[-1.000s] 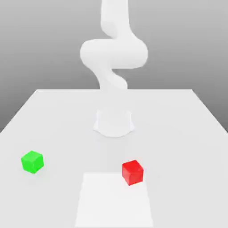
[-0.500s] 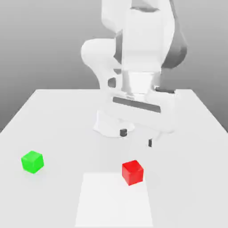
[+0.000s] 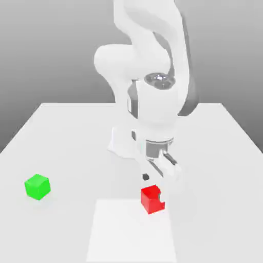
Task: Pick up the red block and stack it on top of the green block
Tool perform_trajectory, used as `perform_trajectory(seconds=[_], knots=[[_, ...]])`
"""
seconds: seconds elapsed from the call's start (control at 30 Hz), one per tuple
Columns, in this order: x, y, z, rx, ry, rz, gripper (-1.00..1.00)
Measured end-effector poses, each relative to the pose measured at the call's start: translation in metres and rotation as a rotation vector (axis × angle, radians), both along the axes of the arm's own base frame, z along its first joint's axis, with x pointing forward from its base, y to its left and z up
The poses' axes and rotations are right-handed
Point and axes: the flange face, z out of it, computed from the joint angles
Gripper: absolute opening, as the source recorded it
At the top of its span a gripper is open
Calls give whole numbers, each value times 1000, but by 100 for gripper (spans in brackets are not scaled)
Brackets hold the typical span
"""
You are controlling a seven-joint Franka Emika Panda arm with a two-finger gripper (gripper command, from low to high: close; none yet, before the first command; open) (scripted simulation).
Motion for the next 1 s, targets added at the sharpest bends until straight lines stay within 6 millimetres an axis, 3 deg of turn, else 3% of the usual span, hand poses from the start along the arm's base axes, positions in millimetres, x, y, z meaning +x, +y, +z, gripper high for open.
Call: perform_trajectory(seconds=[0.27, 0.3, 0.53, 1.0], knots=[[-7, 0, -33, 6, 7, 8, 0], [-9, 0, -37, 7, 9, 9, -100], [-9, 0, -38, 8, 8, 9, -100], [-2, 2, 14, 1, 1, 10, -100]])
